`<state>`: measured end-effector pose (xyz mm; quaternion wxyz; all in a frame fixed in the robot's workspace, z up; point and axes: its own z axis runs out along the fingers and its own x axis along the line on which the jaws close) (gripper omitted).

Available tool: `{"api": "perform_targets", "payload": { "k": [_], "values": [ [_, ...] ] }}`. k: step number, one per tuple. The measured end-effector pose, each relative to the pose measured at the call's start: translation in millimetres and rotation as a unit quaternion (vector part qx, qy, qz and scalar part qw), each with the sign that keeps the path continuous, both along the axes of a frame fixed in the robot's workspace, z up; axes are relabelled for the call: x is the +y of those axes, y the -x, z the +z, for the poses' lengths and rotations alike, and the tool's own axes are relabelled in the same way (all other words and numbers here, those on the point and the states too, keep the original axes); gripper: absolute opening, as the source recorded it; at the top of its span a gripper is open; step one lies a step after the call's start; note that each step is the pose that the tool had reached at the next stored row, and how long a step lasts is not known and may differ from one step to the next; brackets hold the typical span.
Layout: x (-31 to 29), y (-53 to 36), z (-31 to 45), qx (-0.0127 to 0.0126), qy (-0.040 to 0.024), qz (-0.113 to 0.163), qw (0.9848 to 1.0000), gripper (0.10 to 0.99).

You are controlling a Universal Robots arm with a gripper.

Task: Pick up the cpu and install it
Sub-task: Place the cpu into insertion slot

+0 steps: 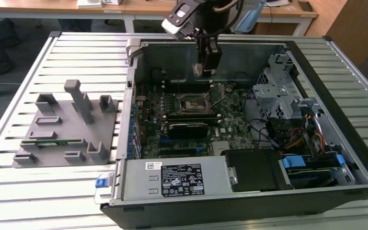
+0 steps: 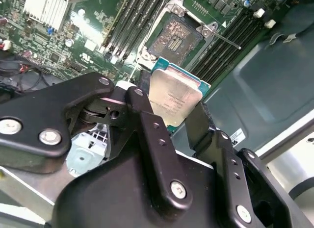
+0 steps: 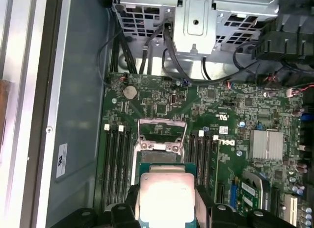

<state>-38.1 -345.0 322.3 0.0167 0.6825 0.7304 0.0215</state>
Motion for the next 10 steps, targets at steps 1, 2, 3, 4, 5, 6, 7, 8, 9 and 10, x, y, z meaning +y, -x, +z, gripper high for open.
{"api": "perform_targets", "payload": {
  "k": [1,2,3,4,5,6,7,8,9,10],
  "values": [
    [0.4,0.2,-1.8,0.0000,0.0000,0.000,1.0000,0.533],
    [1.0,0.5,-3.6,0.0000,0.0000,0.000,1.0000,0.533],
    [1.6,0.9,-5.4,0.0000,0.0001,-0.002,1.0000,0.533],
    [2.6,1.3,-7.2,0.0000,0.0000,-0.003,1.0000,0.533],
    [3.4,1.8,-9.0,0.0000,0.0001,-0.006,1.0000,0.533],
    [4.3,2.3,-10.9,0.0000,0.0003,-0.009,1.0000,0.533],
    [5.2,2.8,-12.7,0.0000,0.0004,-0.012,0.9999,0.533],
    [5.9,3.2,-14.6,0.0000,0.0005,-0.015,0.9999,0.533],
    [6.1,3.6,-16.4,0.0000,0.0005,-0.016,0.9999,0.533],
    [6.2,3.7,-18.2,-0.0001,0.0005,-0.017,0.9999,0.533]
  ]
}}
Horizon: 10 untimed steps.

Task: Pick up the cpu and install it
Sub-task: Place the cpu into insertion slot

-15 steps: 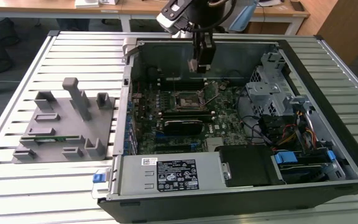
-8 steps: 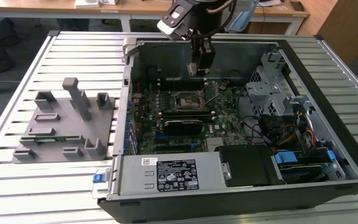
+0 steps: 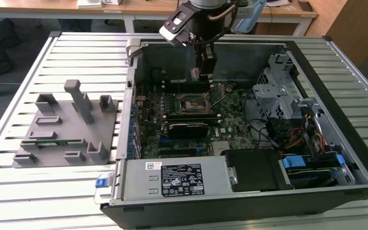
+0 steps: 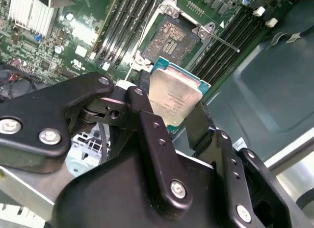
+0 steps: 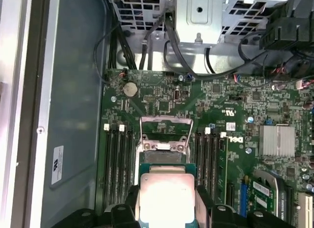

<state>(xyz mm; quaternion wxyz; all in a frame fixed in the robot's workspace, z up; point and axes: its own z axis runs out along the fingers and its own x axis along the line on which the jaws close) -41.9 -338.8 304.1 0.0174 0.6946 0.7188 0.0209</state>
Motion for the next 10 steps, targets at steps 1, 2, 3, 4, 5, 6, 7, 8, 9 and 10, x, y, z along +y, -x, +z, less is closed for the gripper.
{"api": "perform_targets", "payload": {
  "k": [1,2,3,4,5,6,7,8,9,10],
  "values": [
    [0.0,0.1,-1.8,0.0000,0.0000,0.000,1.0000,0.533],
    [0.0,0.3,-3.6,0.0000,0.0000,-0.001,1.0000,0.533],
    [0.0,0.4,-5.4,0.0000,0.0001,-0.001,1.0000,0.533],
    [0.0,0.6,-7.1,0.0001,0.0001,-0.001,1.0000,0.533],
    [0.0,0.6,-9.1,0.0000,0.0001,-0.001,1.0000,0.533],
    [0.0,0.7,-10.9,0.0000,0.0000,-0.001,1.0000,0.533],
    [0.0,0.8,-12.1,0.0000,0.0000,-0.001,1.0000,0.533],
    [0.0,0.8,-13.0,0.0000,0.0000,-0.001,1.0000,0.533],
    [0.0,0.8,-13.8,0.0000,0.0000,-0.002,1.0000,0.533],
    [0.0,0.8,-14.5,0.0000,0.0000,-0.002,1.0000,0.533]
  ]
}}
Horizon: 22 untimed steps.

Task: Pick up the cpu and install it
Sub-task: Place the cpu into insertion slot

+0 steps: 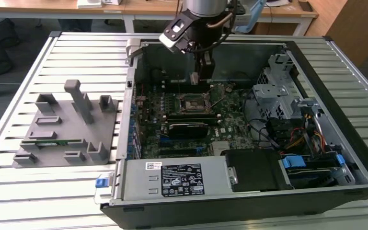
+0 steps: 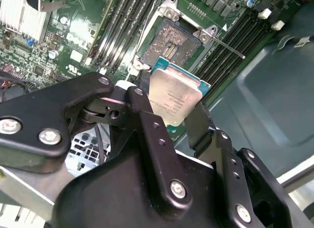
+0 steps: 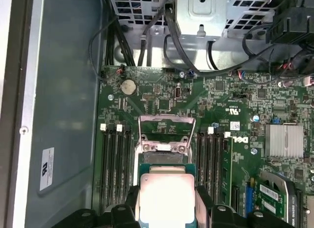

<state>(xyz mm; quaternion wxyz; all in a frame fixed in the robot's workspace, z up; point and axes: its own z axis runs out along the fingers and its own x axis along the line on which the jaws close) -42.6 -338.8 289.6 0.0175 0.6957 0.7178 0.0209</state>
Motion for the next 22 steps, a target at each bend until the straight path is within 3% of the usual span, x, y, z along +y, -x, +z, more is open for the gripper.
{"api": "perform_targets", "payload": {
  "k": [6,22],
  "values": [
    [0.0,0.4,-7.7,0.0000,0.0000,0.000,1.0000,0.533],
    [0.0,4.0,-14.3,0.0000,-0.0002,0.000,1.0000,0.533]
  ]
}}
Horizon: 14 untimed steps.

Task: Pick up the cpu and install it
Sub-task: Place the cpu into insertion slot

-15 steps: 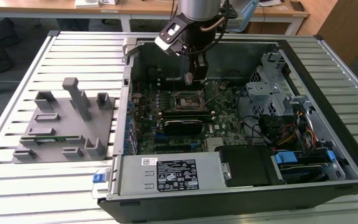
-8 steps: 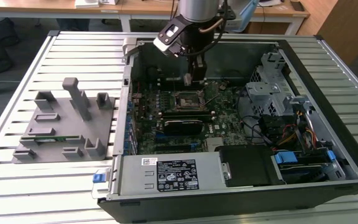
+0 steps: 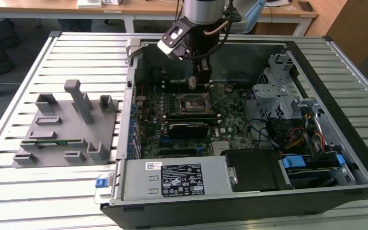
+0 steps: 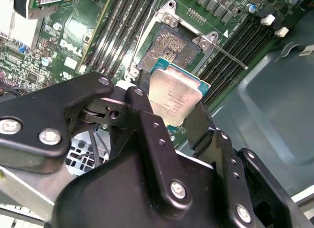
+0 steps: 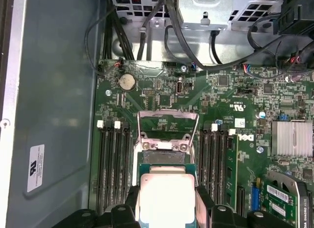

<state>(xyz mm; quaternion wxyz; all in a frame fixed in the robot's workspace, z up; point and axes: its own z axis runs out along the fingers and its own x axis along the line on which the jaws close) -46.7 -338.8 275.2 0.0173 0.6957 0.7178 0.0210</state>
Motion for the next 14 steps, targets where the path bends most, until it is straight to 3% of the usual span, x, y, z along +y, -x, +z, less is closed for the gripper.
{"api": "perform_targets", "payload": {
  "k": [14],
  "values": [
    [0.0,0.0,-5.3,0.0000,0.0000,0.000,1.0000,0.533]
  ]
}}
